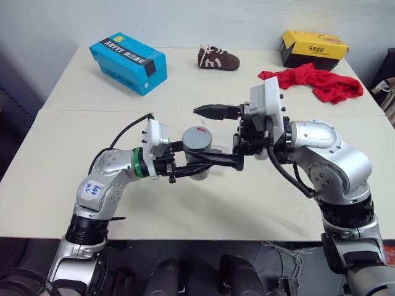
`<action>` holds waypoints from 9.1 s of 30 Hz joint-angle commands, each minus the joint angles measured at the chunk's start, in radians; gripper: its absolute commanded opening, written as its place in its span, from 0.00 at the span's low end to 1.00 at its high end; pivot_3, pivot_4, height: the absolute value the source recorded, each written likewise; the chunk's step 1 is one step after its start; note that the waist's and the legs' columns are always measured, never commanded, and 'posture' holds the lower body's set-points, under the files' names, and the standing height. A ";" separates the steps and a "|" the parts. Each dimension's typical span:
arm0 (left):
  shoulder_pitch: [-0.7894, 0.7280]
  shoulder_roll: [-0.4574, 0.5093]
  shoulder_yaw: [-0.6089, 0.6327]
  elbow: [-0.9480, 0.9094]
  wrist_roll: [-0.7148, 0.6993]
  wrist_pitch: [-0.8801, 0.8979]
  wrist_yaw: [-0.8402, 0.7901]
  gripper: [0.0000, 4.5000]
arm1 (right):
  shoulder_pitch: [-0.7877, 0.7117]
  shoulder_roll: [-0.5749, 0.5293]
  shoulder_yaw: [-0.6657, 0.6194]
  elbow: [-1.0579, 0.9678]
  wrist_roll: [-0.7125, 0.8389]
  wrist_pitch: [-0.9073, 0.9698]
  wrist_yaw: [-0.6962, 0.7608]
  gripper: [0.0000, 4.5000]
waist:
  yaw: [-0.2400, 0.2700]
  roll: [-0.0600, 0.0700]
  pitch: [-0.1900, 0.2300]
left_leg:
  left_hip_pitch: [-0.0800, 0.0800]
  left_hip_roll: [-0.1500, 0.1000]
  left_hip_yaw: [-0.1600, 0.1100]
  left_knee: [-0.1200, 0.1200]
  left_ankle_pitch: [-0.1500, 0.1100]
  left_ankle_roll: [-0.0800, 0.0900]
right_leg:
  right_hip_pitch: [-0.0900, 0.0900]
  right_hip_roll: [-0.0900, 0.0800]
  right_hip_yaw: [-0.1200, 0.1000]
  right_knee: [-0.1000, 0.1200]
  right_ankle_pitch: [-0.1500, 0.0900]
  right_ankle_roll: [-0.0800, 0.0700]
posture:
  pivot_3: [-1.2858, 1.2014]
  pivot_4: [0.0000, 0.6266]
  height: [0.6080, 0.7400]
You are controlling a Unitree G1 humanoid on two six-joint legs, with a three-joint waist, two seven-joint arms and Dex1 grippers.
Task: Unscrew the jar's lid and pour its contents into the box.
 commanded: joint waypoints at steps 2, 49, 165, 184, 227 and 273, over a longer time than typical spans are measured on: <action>0.005 -0.005 -0.012 -0.050 -0.001 -0.011 -0.007 0.51 | -0.026 0.010 0.012 0.011 -0.027 0.000 -0.005 1.00 | -0.001 0.000 0.000 | 0.000 0.000 0.000 0.000 0.000 0.000 | 0.000 0.000 0.000 0.000 0.000 0.000 | 0.52 0.24 1.00; 0.027 -0.002 -0.034 -0.049 0.047 -0.062 -0.015 0.51 | -0.065 0.023 -0.012 0.058 0.059 0.075 0.098 1.00 | 0.002 0.000 0.000 | 0.000 0.001 0.000 0.000 0.000 -0.001 | 0.000 0.000 0.003 0.000 0.000 0.000 | 0.52 0.24 1.00; 0.022 -0.007 -0.038 -0.015 0.086 -0.083 -0.042 0.51 | 0.018 0.110 -0.151 0.100 0.346 0.236 0.046 0.57 | -0.002 0.002 0.001 | 0.000 0.001 0.001 -0.001 0.001 -0.001 | -0.001 0.000 0.002 0.000 0.000 0.000 | 0.52 0.24 1.00; -0.221 0.027 0.050 0.302 0.095 -0.115 -0.084 0.51 | 0.455 -0.162 -0.414 0.866 -0.247 -0.735 0.067 0.57 | 0.010 0.003 0.002 | 0.000 -0.002 0.006 -0.002 0.003 0.003 | 0.000 0.000 0.003 -0.006 0.003 0.005 | 0.52 0.24 1.00; -0.894 -0.019 -0.869 1.183 1.995 -0.752 1.916 0.51 | 0.839 -0.188 -0.460 -0.074 0.021 -0.266 -0.054 0.99 | 0.056 0.002 0.004 | -0.012 -0.004 0.003 -0.001 0.001 0.010 | -0.006 -0.001 0.001 -0.011 0.006 0.009 | 0.52 0.24 1.00; 0.243 0.073 0.494 0.528 0.158 -0.491 0.629 0.51 | 0.736 -0.012 -0.357 0.129 0.024 -0.697 0.363 0.99 | 0.029 0.001 0.003 | 0.002 -0.006 0.001 0.012 -0.005 0.002 | 0.002 -0.016 0.008 0.007 0.005 0.008 | 0.52 0.24 1.00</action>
